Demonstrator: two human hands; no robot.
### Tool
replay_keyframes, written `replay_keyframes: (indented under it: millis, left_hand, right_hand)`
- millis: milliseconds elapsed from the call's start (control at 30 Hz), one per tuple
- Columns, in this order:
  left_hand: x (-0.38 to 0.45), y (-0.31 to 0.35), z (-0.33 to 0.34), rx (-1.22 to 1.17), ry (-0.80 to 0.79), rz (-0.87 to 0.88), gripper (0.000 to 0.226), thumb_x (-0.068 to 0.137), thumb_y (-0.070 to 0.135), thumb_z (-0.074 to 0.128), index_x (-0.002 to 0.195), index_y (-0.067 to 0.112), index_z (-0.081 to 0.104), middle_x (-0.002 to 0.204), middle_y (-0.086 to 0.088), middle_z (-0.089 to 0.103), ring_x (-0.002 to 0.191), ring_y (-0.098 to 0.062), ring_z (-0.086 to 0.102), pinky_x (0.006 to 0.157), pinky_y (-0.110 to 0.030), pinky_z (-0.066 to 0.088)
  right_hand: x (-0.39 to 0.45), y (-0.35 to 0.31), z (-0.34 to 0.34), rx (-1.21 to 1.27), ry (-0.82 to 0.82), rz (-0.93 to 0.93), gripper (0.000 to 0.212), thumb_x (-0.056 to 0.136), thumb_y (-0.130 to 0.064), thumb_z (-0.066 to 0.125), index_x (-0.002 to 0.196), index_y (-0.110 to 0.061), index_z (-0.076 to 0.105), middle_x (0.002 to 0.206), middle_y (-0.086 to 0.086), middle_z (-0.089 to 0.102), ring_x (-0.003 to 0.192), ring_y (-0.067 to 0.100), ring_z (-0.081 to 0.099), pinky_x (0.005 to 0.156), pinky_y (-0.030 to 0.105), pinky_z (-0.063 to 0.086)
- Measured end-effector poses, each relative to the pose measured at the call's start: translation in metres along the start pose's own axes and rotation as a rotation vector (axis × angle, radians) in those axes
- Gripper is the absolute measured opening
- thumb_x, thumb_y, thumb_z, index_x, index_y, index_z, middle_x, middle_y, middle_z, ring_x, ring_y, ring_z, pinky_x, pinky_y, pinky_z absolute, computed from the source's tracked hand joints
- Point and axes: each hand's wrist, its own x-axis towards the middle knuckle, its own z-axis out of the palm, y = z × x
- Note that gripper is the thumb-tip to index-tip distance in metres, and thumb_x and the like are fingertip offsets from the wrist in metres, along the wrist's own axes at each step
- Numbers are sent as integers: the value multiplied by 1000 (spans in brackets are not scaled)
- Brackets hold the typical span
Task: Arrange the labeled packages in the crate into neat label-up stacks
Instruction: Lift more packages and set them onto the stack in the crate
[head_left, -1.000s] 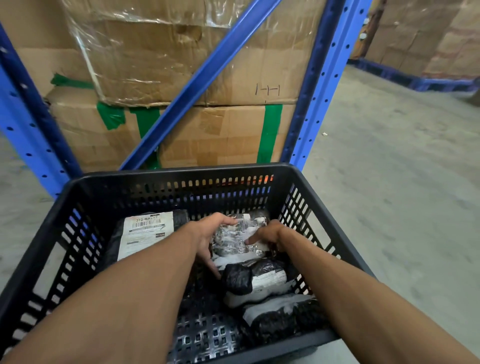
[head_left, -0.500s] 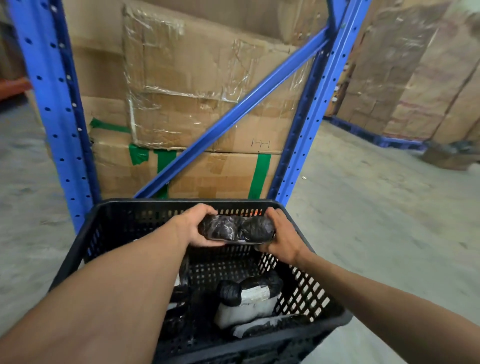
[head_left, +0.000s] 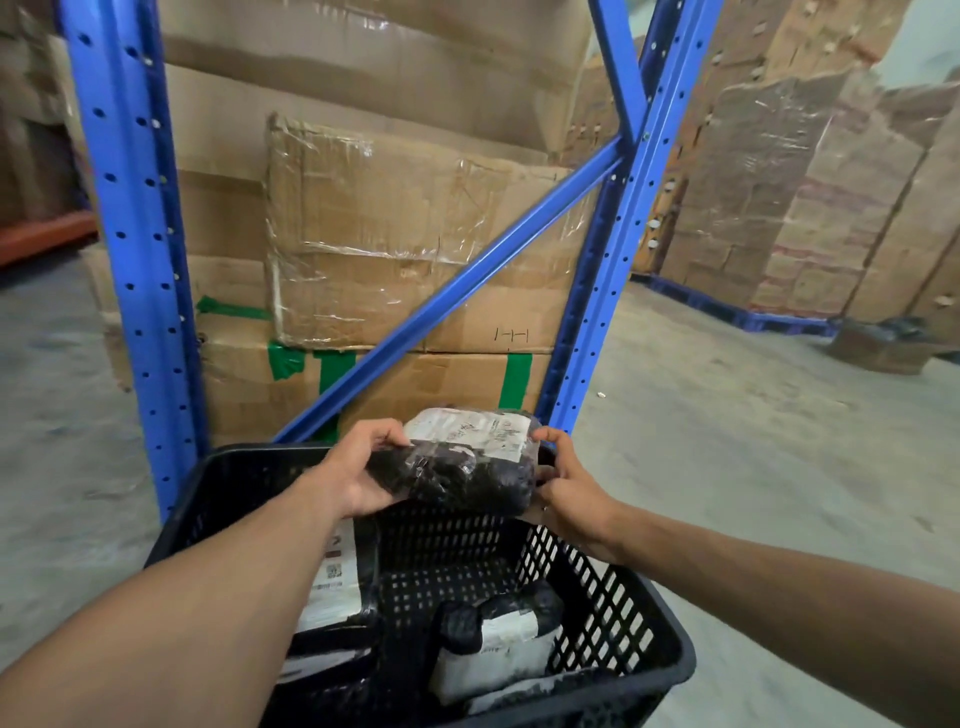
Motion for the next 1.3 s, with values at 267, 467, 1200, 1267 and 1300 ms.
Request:
replay_keyframes:
  millis: [267,467,1200,1267,1300]
  left_hand:
    - [-6,5,-22,79,-124,86,48,50,-8,59,90,19,54,102,-18,75,82,-38,75,68,-47,59]
    - [-10,8,-23,301,-122,-12,79,62,37,87,132,11,61,134,-20,62,128,-37,56,111,-54,38]
    - [0,-8,-36,500,-68,-60,65,54,27,91,110,6,65,105,-16,75,91,-28,74,75,-38,62]
    - [3,-13,-35,604,-67,-110,73,57,33,93,119,15,61,113,-11,75,96,-26,74,72,-37,61]
    - [5,-17,-34,628,-57,-120,67,63,32,91,121,19,59,111,-8,77,96,-24,75,70,-36,61]
  right_hand:
    - [17,22,14,245,23,43,46,73,-9,69,101,-28,38,98,1,69,79,22,68,75,48,52]
    - [29,10,0,97,-10,-41,54,57,-4,62,98,-39,55,83,1,75,77,23,65,66,33,53]
    - [40,36,0,163,74,103,47,95,-13,66,138,-16,47,123,16,67,89,26,66,70,41,59]
    - [44,38,0,127,77,54,44,96,-9,63,138,-16,50,125,12,69,103,29,68,85,43,57]
    - [46,40,1,105,68,31,42,97,-7,63,136,-16,52,128,9,69,114,29,67,98,45,54]
